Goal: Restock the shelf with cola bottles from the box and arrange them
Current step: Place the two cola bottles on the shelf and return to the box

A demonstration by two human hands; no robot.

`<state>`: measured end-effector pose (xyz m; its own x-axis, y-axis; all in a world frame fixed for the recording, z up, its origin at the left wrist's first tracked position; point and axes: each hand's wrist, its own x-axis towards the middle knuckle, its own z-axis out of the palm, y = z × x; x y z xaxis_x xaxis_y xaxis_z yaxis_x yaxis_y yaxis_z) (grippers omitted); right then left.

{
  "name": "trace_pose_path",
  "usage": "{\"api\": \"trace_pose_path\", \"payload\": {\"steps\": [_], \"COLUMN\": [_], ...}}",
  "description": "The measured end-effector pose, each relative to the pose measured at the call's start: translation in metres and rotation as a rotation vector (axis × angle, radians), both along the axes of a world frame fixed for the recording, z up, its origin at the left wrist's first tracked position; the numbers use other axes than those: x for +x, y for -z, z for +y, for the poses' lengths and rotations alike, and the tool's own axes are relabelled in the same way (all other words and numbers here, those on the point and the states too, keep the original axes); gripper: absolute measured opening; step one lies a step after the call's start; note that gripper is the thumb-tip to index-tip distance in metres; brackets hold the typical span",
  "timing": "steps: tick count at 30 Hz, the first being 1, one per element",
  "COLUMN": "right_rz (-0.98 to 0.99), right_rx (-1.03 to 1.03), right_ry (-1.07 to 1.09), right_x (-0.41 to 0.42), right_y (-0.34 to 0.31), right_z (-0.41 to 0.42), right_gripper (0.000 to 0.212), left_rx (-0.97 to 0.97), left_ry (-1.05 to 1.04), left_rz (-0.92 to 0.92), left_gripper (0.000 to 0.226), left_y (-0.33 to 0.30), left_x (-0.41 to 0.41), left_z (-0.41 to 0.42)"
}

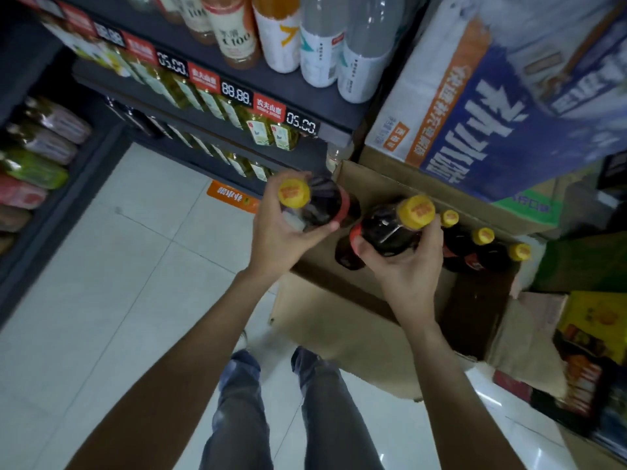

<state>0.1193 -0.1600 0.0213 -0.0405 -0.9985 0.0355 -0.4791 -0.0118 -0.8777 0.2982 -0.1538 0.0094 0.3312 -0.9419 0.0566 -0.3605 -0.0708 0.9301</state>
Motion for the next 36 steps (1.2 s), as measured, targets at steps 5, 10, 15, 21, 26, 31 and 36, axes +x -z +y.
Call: {"api": "trace_pose_path", "payload": {"steps": [5, 10, 15, 21, 26, 31, 36], "right_rz": [-0.259, -0.262, -0.252, -0.160, -0.087, -0.041, -0.107], "right_rx": [0.150, 0.266, 0.287, 0.221, 0.198, 0.144, 0.052], "right_ry": [-0.244, -0.489, -0.750, -1.055, -1.261, -1.428, -1.549], "right_x": [0.036, 0.110, 0.212, 0.332, 0.421, 0.502, 0.585], "right_y": [-0.082, -0.120, -0.140, -0.157, -0.161, -0.177, -0.194], "right_z": [0.021, 0.062, 0.138, 0.255, 0.359, 0.445, 0.520], "right_gripper": [0.063, 0.067, 0.061, 0.052, 0.052, 0.051, 0.055], "left_rx": [-0.042, -0.133, -0.146, -0.154, -0.119, -0.151, -0.208], "left_ry": [-0.190, -0.557, -0.832, -1.035, -1.119, -1.273, -1.441], "left_rz": [0.328, 0.474, 0.411, 0.264, 0.115, 0.042, -0.040], "left_gripper": [0.080, 0.076, 0.064, 0.059, 0.064, 0.066, 0.068], "left_y": [-0.071, -0.105, -0.128, -0.157, -0.177, -0.199, -0.215], "left_x": [0.044, 0.110, 0.175, 0.233, 0.274, 0.322, 0.387], "left_z": [0.078, 0.168, 0.289, 0.440, 0.563, 0.659, 0.733]}}
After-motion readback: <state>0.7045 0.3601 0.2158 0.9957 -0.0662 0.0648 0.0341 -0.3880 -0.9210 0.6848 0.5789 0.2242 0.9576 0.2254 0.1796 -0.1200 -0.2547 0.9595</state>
